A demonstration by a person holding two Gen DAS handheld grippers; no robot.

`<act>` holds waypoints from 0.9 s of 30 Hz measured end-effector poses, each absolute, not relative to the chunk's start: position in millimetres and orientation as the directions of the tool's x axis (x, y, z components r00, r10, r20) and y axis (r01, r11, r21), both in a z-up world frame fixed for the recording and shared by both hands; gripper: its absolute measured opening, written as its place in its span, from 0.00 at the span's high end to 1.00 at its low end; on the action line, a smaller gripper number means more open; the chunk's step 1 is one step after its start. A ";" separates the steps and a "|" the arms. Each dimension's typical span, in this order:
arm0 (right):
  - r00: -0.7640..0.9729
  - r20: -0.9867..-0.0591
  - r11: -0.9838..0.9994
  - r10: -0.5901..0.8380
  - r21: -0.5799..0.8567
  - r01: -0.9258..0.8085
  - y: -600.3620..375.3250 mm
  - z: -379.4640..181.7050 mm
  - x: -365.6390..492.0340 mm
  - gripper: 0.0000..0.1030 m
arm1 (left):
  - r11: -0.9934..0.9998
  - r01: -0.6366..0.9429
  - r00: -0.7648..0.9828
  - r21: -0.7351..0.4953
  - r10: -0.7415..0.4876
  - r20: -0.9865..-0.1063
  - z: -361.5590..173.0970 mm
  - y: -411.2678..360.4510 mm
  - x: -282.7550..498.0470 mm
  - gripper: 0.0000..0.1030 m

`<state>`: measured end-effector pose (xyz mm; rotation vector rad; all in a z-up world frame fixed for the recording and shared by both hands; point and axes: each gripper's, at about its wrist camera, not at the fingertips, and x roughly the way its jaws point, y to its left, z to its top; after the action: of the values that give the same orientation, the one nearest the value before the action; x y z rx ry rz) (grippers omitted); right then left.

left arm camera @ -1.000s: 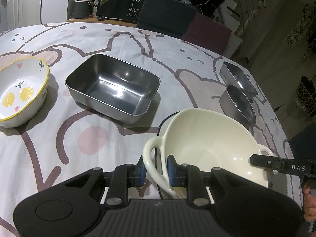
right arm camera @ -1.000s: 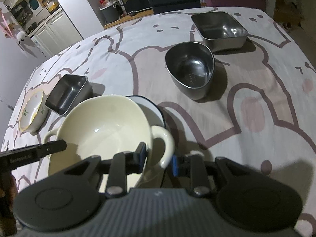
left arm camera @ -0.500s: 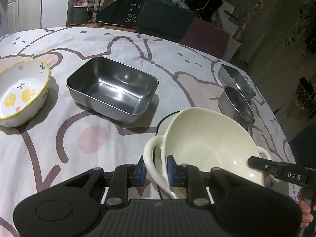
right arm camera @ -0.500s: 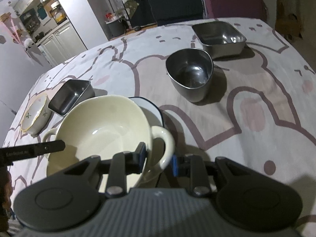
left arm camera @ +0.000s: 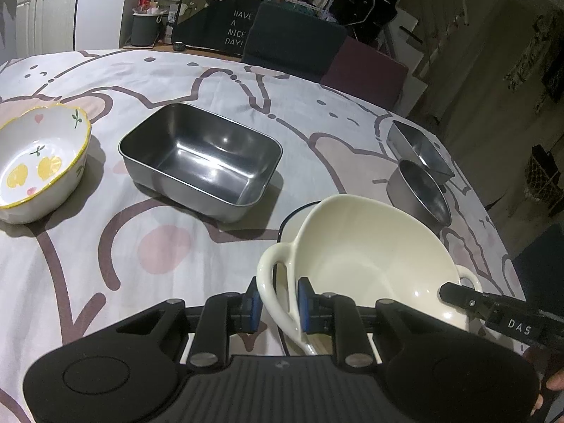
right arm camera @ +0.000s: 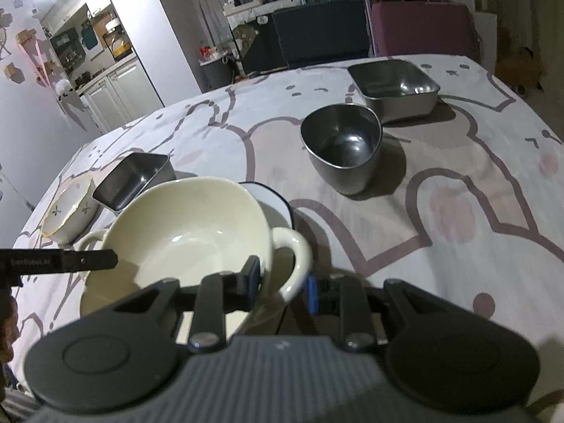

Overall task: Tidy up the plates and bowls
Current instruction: 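Lower the cream bowl with both grippers beside the steel tray, then open both grippers to release the cream bowl onto the table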

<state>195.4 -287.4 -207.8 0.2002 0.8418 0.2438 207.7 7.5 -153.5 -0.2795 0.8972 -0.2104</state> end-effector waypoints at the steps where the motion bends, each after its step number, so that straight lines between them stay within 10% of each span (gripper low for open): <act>1: 0.647 -0.706 0.954 0.288 0.266 -0.134 -286.8 -207.9 194.4 0.70 | 0.943 0.065 0.608 -0.326 -0.296 -0.737 -153.5 7.8 207.7 0.79; 27: 0.636 -0.731 0.969 0.246 0.171 -0.178 -274.8 -209.8 189.6 0.48 | 0.935 0.101 0.597 -0.341 -0.331 -0.731 -156.4 12.2 200.7 0.65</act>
<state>189.6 -274.8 -209.8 0.0855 0.8475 0.2426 200.7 12.2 -156.4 -0.2777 0.8989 -0.2541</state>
